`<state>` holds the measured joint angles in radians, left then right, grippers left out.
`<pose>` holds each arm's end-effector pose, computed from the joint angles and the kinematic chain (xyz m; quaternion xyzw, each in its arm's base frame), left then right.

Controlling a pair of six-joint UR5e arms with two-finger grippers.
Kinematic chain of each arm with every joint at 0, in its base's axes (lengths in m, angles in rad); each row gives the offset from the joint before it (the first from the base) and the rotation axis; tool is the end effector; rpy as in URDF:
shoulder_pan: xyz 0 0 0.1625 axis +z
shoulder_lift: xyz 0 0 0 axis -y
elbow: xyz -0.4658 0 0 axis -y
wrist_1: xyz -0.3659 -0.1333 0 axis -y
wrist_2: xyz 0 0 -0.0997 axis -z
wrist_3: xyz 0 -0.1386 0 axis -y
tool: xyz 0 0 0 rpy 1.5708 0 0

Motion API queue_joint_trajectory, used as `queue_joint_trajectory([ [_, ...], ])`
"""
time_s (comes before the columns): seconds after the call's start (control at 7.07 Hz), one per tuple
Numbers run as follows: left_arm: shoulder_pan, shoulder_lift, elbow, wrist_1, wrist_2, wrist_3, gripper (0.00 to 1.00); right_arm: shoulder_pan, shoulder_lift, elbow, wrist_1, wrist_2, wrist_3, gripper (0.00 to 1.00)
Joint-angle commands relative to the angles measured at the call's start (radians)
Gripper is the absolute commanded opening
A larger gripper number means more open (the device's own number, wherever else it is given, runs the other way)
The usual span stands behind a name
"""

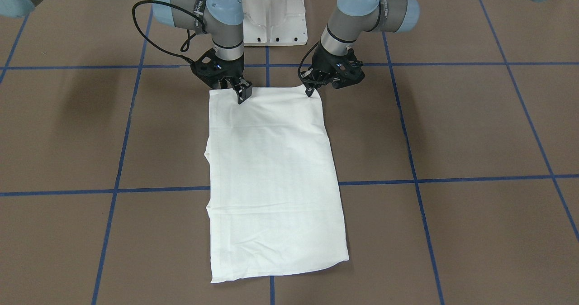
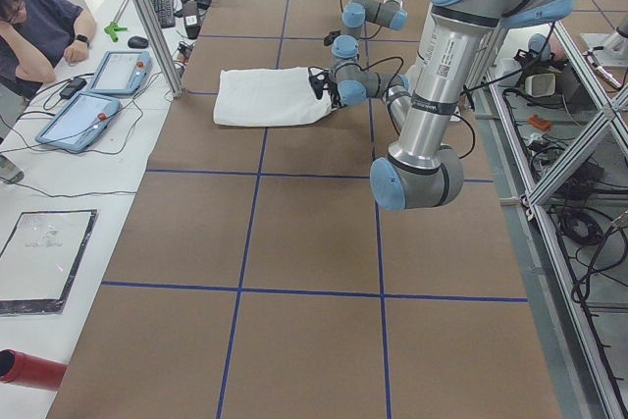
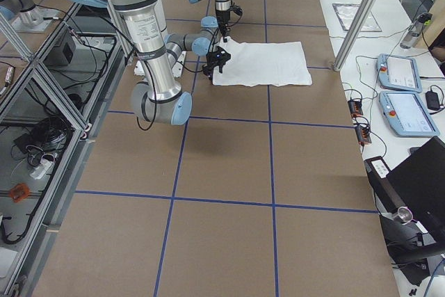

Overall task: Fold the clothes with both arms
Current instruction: 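Grasp the shirt's near corners with both grippers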

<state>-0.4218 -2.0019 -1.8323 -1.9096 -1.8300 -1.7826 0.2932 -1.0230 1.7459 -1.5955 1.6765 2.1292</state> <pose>0.5461 -0.3522 0.3353 -0.0606 0.4981 -0.2082 0.8396 -0.6185 -0.3107 0.3596 -0.0944 -0.3320 0.3711 0.8620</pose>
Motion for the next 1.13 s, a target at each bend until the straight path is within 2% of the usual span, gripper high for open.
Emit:
queue_joint_trajectory([
  [0.0,0.000,0.000,0.002,0.000,0.002,0.000,0.00,0.000,0.001,0.001,0.003,0.003,-0.002,0.07],
  [0.14,0.002,0.000,0.002,-0.002,0.002,0.000,0.00,0.001,0.010,0.001,0.005,0.008,-0.002,0.00],
  [0.71,0.002,-0.003,0.001,-0.002,0.002,0.000,0.00,0.023,0.026,0.017,0.025,0.006,0.001,0.00],
  [0.99,0.000,0.003,-0.045,0.003,-0.006,0.000,0.00,0.034,-0.004,0.098,0.023,0.021,0.014,0.00],
])
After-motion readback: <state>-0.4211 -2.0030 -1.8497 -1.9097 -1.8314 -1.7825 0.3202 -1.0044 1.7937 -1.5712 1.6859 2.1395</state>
